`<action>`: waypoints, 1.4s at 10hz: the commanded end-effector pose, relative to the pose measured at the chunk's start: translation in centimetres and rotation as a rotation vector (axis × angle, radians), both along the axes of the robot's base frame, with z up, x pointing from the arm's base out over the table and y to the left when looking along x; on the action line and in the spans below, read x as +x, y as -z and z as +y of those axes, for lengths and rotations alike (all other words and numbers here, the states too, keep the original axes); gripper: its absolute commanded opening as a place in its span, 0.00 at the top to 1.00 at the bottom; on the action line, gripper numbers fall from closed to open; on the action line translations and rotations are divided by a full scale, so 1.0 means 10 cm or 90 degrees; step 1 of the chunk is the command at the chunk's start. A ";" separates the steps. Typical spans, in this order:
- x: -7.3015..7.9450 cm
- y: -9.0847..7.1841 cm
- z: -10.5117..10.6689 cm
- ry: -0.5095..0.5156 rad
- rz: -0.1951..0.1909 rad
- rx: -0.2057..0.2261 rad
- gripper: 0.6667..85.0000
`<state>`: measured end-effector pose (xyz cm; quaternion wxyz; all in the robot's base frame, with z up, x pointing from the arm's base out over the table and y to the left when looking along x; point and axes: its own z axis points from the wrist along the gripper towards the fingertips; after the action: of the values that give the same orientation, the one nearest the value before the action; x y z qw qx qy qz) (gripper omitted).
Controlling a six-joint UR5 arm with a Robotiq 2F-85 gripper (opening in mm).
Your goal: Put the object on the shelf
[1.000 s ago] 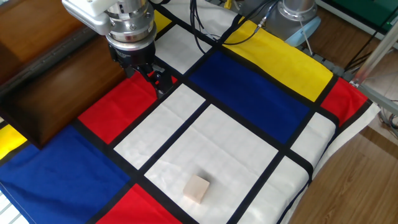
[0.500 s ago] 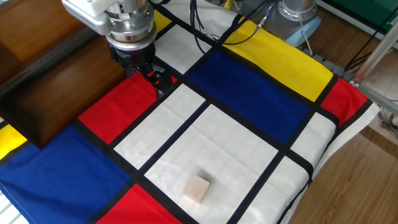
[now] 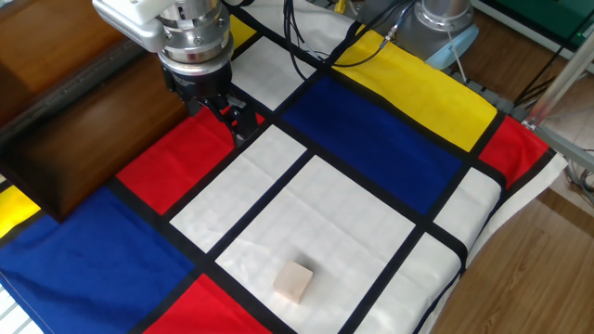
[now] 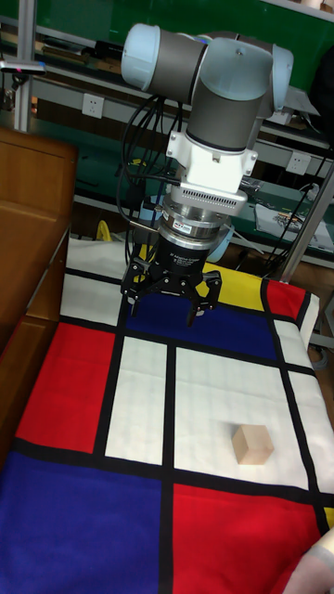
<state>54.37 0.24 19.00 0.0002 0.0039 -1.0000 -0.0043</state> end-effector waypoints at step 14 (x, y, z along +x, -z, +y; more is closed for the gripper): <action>0.28 0.11 0.73 0.177 0.000 0.072 0.80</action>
<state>55.50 4.68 18.20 0.0082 -0.1469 -0.9884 -0.0379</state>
